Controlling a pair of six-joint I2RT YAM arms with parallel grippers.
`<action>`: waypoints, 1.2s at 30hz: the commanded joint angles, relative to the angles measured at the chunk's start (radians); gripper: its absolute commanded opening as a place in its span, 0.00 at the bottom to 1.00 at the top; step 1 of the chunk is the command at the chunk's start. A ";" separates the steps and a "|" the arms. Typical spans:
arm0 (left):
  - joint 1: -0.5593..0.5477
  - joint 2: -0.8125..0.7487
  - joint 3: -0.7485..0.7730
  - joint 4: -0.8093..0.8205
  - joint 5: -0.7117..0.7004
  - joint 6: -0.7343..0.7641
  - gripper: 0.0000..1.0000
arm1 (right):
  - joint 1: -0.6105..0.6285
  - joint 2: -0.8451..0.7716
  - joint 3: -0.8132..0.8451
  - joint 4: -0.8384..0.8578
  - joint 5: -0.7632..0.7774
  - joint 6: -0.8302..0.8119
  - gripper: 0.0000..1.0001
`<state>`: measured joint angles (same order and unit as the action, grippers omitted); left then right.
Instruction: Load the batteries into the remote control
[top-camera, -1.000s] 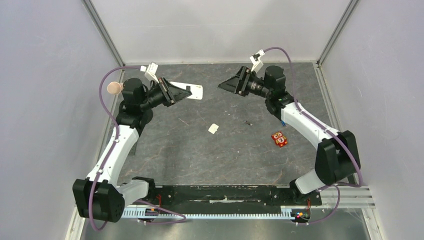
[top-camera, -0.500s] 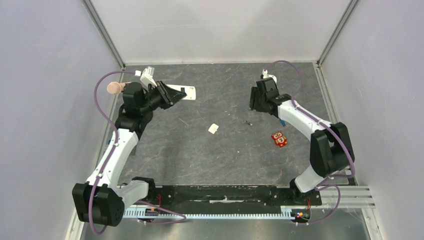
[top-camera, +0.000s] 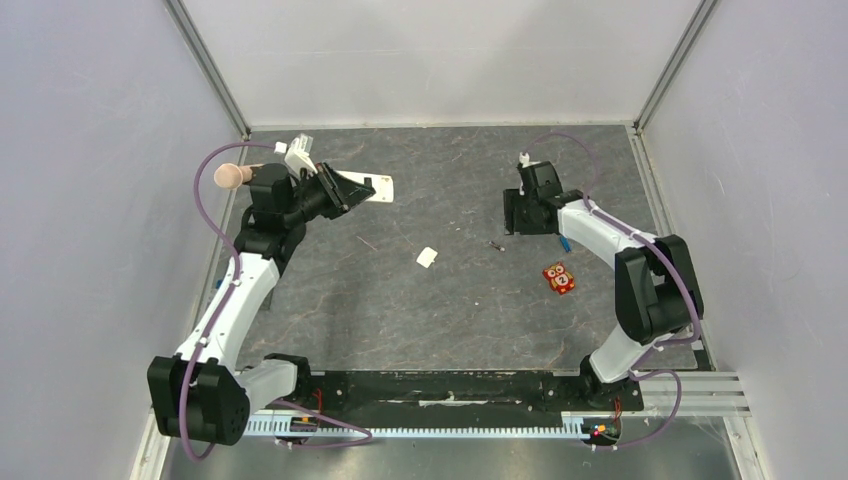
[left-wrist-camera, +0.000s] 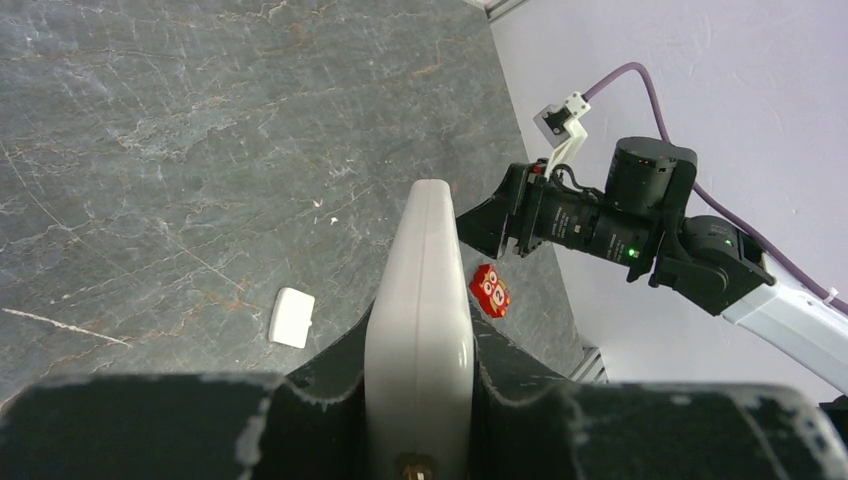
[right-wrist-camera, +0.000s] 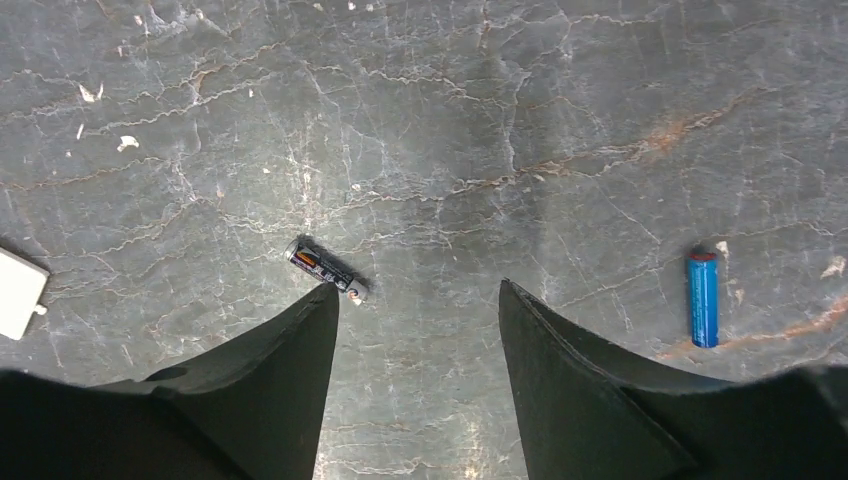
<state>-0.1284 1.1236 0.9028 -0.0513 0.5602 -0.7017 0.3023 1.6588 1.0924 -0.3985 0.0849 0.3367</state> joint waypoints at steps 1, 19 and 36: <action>0.003 -0.024 0.003 0.046 0.012 0.024 0.02 | 0.003 0.024 0.039 -0.009 0.003 0.033 0.60; 0.003 -0.028 -0.020 0.105 0.000 -0.007 0.02 | 0.077 0.055 -0.004 -0.040 -0.050 1.074 0.54; 0.003 -0.034 -0.048 0.136 -0.009 -0.016 0.02 | 0.071 0.147 0.060 -0.189 0.051 1.360 0.50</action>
<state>-0.1284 1.1225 0.8558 0.0265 0.5510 -0.7067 0.3786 1.7863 1.1061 -0.5568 0.0658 1.6093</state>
